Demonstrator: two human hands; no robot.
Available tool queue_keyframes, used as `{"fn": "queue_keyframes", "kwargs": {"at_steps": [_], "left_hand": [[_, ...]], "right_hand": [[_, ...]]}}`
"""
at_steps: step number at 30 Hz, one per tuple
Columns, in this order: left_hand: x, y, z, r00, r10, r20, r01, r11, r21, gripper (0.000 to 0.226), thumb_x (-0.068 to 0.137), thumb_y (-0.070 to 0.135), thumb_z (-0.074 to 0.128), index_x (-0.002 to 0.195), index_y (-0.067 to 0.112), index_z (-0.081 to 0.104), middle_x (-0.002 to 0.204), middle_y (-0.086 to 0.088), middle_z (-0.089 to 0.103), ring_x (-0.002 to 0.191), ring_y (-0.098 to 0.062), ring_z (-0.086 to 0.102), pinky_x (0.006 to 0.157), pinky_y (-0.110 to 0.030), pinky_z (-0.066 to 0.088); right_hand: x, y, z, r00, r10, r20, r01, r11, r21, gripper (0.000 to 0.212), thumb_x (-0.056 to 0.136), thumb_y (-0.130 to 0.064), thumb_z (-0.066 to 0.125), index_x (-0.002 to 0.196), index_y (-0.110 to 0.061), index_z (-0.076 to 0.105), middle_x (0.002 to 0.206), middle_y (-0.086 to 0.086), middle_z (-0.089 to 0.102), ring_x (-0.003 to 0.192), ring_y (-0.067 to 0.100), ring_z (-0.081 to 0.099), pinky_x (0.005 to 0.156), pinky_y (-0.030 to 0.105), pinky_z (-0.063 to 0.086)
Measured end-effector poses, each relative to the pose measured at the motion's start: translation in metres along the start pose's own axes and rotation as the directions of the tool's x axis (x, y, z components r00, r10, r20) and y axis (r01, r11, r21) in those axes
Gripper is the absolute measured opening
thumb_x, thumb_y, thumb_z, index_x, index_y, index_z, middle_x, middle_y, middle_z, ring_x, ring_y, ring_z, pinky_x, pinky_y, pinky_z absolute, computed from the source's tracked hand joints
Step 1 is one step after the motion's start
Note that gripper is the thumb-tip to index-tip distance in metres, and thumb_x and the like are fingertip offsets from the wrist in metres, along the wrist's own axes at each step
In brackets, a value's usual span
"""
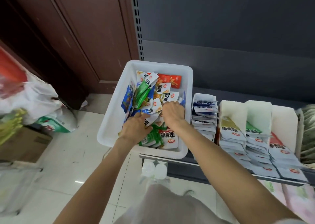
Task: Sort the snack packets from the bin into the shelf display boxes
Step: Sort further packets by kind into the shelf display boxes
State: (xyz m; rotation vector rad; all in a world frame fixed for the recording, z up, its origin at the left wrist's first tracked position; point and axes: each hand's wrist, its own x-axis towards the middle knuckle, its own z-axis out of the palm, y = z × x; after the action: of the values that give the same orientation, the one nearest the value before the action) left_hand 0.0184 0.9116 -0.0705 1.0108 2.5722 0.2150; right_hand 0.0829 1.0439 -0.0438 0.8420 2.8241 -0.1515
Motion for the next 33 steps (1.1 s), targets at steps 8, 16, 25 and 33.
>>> {"fn": "queue_keyframes", "kwargs": {"at_steps": [8,16,25,33], "left_hand": [[-0.003,-0.006,-0.009,0.997,0.007,-0.074,-0.014,0.996,-0.093,0.041,0.091,0.049,0.049,0.127,0.031,0.051,0.122,0.000,0.058,0.107,-0.023,0.057,0.085,-0.036,0.048],[-0.028,0.050,-0.054,0.964,0.118,-0.238,-0.257,0.195,-0.946,0.044,0.088,0.025,0.058,0.130,0.028,0.047,0.123,0.002,0.059,0.107,-0.007,0.060,0.081,-0.022,0.050],[-0.030,0.132,-0.049,0.949,0.269,-0.161,-0.242,0.301,-0.922,0.033,0.083,0.004,0.068,0.109,0.021,0.056,0.079,0.007,0.070,0.075,-0.010,0.069,0.065,-0.021,0.053],[-0.011,0.214,-0.006,0.674,0.603,-0.427,-0.734,0.612,-0.294,0.010,0.085,0.022,0.068,0.092,0.027,0.071,0.090,0.014,0.068,0.084,-0.006,0.061,0.070,-0.028,0.052]], "right_hand": [[-0.062,0.021,-0.051,0.917,0.083,-0.390,0.022,0.966,0.256,0.026,0.101,-0.024,0.039,0.120,-0.009,0.049,0.099,0.008,0.059,0.066,0.018,0.053,0.046,0.020,0.033],[-0.106,0.092,-0.068,0.889,0.276,-0.366,0.181,0.521,0.834,0.012,0.096,-0.018,0.053,0.088,-0.027,0.055,0.072,-0.006,0.064,0.064,0.008,0.060,0.053,0.029,0.043],[-0.165,0.151,-0.049,0.845,0.498,-0.194,0.153,0.122,0.981,0.021,0.084,-0.008,0.068,0.096,-0.025,0.068,0.085,-0.013,0.074,0.077,0.003,0.068,0.062,0.017,0.051],[-0.212,0.207,-0.030,0.507,0.460,-0.729,0.105,0.806,0.582,0.010,0.085,-0.011,0.068,0.093,-0.009,0.073,0.090,-0.005,0.070,0.083,0.009,0.065,0.079,0.023,0.051]]}}
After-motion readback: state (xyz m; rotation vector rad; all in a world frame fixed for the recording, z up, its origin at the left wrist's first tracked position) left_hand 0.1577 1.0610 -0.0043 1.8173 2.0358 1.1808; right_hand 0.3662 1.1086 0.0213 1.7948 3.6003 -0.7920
